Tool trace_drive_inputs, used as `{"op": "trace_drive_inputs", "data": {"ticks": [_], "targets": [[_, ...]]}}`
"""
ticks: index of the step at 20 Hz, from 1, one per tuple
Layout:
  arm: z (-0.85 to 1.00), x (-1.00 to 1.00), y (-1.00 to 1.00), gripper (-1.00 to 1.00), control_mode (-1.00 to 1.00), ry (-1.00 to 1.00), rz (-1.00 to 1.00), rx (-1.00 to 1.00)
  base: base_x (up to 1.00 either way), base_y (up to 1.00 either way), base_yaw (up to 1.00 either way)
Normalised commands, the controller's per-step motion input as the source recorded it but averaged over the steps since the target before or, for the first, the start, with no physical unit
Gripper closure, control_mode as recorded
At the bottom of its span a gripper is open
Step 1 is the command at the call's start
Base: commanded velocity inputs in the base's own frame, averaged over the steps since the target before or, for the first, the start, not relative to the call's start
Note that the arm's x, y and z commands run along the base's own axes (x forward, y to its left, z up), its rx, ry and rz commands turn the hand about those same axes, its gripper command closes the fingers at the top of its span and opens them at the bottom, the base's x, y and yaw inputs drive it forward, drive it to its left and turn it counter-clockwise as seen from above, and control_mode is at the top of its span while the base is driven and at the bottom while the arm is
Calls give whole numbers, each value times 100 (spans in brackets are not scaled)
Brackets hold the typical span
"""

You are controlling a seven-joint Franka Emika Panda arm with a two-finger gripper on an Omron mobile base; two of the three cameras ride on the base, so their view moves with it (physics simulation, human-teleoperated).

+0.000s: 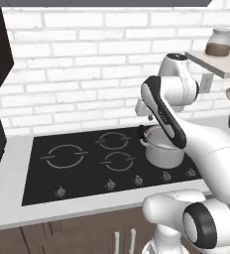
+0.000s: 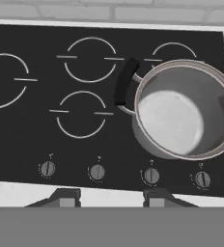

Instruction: Put the corn and squash in the pot. Retrieve the spatula and lightly stir the vegetables in the pot.

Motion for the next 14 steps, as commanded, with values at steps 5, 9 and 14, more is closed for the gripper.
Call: {"op": "trace_drive_inputs", "data": {"ticks": [5,9,14], "targets": [[0,0,0,-100,100,0,0,0,-2,0,0],[0,0,0,-100,100,0,0,0,-11,-35,0],[0,0,0,-100,100,0,0,0,-1,-69,0]]}}
